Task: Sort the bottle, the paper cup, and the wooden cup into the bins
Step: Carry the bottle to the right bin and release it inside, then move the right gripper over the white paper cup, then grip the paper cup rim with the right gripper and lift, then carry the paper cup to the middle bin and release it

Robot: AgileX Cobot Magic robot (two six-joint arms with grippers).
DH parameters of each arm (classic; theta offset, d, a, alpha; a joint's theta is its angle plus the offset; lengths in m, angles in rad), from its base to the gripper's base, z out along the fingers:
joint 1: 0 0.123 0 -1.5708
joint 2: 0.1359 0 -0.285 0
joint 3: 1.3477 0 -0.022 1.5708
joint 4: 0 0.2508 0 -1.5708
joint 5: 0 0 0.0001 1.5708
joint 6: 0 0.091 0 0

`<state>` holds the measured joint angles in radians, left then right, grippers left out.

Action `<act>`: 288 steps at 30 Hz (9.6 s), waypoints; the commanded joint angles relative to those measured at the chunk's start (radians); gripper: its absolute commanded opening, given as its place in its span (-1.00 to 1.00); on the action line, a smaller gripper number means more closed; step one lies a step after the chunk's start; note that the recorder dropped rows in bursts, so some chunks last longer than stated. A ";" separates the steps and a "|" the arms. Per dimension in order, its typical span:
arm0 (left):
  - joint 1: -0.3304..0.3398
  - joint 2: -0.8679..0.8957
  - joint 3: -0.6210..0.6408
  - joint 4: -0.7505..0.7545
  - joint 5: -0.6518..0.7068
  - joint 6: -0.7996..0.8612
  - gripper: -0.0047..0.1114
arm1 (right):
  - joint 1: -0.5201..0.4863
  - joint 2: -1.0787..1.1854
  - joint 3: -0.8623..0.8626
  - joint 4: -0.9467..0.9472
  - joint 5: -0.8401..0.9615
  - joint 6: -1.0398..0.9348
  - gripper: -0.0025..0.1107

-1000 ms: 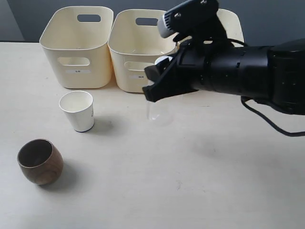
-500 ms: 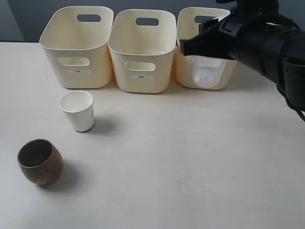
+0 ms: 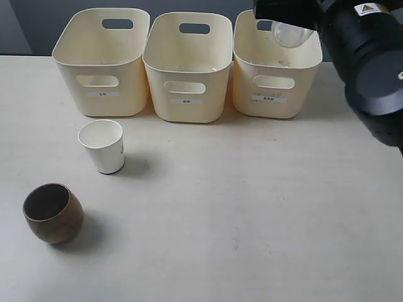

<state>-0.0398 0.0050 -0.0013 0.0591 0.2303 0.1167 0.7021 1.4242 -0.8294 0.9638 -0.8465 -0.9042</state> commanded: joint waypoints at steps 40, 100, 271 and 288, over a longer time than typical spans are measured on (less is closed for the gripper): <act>-0.003 -0.005 0.001 0.006 -0.003 -0.002 -0.92 | -0.306 0.479 -0.412 -0.178 0.343 0.246 -0.35; -0.003 -0.005 0.001 0.006 -0.006 -0.002 -0.92 | 0.019 0.312 -0.412 -0.053 1.043 0.250 0.20; -0.003 -0.005 0.001 0.006 -0.006 -0.002 -0.92 | -0.164 0.417 -0.703 -1.023 1.098 1.237 -0.96; -0.003 -0.005 0.001 0.006 -0.005 -0.002 -0.92 | -0.193 0.557 -0.703 -1.024 0.945 1.272 -0.96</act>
<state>-0.0398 0.0050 -0.0013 0.0591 0.2303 0.1167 0.5168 1.9713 -1.5271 -0.0483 0.1358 0.3655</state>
